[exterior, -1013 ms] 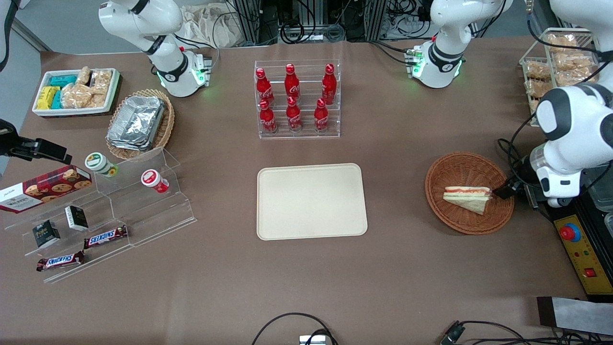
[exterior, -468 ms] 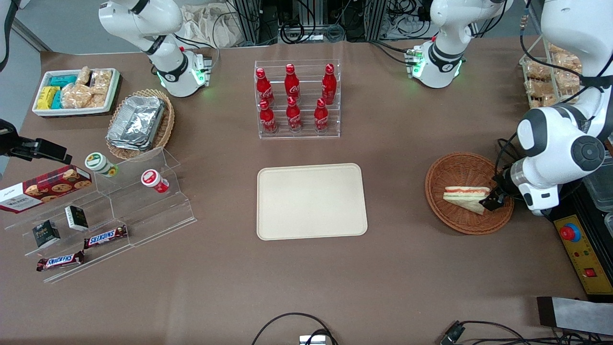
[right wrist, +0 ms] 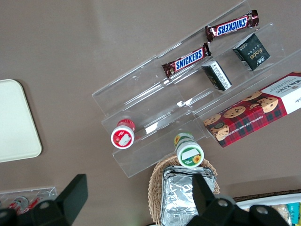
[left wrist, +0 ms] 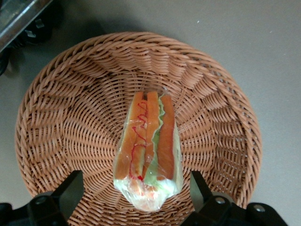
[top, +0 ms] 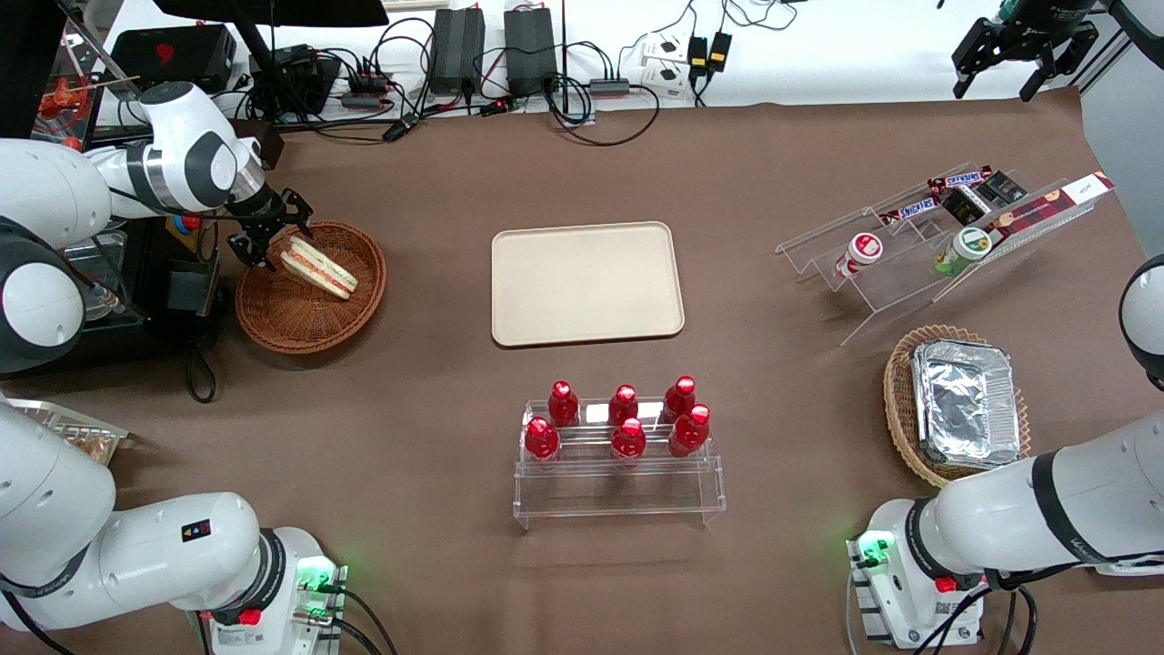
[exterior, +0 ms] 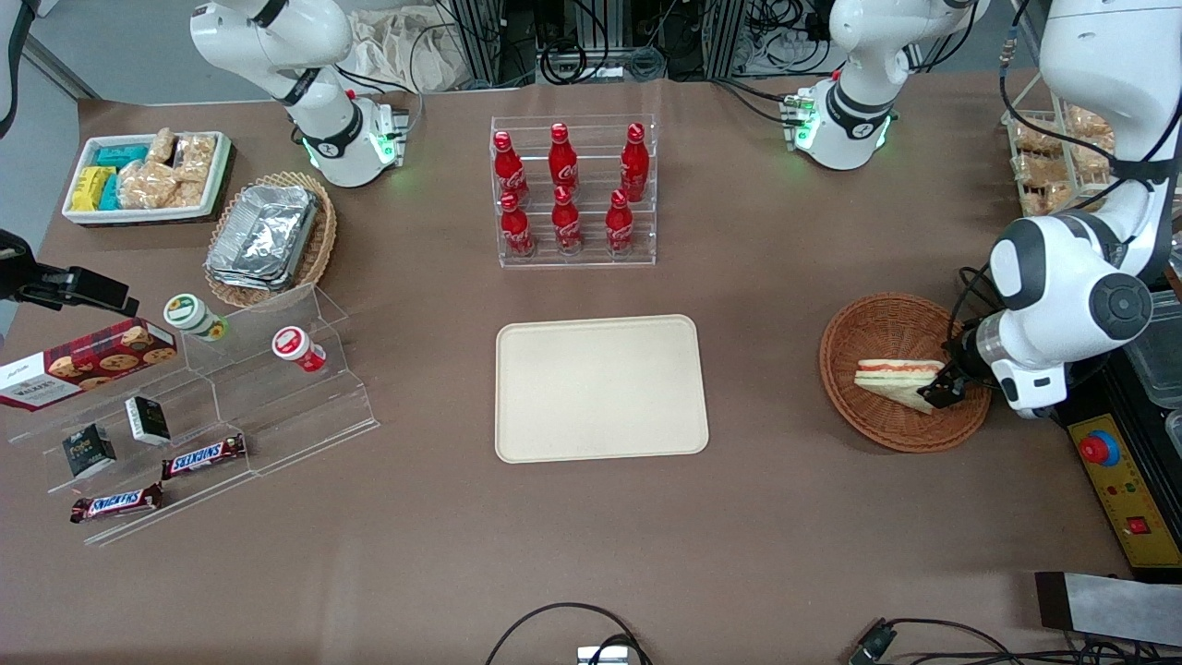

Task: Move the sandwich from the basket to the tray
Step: 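Lower the left gripper and close it on the wrapped sandwich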

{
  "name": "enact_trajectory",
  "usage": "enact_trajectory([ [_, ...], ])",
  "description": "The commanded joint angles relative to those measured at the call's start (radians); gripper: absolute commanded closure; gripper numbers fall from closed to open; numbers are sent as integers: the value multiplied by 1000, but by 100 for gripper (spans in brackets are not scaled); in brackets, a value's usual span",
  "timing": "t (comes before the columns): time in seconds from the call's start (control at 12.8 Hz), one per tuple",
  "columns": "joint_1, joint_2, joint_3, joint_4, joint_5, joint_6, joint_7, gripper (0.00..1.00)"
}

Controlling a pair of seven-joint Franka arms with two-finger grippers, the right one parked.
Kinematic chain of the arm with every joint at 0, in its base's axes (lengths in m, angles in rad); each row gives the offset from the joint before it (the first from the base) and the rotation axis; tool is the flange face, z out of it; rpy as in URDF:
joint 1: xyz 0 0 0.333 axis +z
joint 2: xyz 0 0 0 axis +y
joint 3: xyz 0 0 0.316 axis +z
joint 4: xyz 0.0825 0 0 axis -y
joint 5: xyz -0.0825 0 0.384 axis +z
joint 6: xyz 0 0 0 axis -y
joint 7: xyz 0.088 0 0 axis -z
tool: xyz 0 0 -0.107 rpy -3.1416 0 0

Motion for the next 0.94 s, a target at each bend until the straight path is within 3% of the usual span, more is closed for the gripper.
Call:
enact_trajectory([
  [0.0, -3, 12, 3, 2, 5, 21, -18, 0],
  [0.08, -5, 26, 3, 7, 15, 23, -17, 6],
  [0.16, -5, 29, 3, 4, 16, 36, -18, 46],
  [0.23, -5, 24, 1, -1, 17, 44, -18, 95],
  [0.31, -5, 21, 1, 4, 17, 44, -18, 100],
  [0.55, -22, -12, 0, 25, 17, 17, -9, 100],
  [0.86, -22, -36, -34, 270, 11, -328, 83, 100],
])
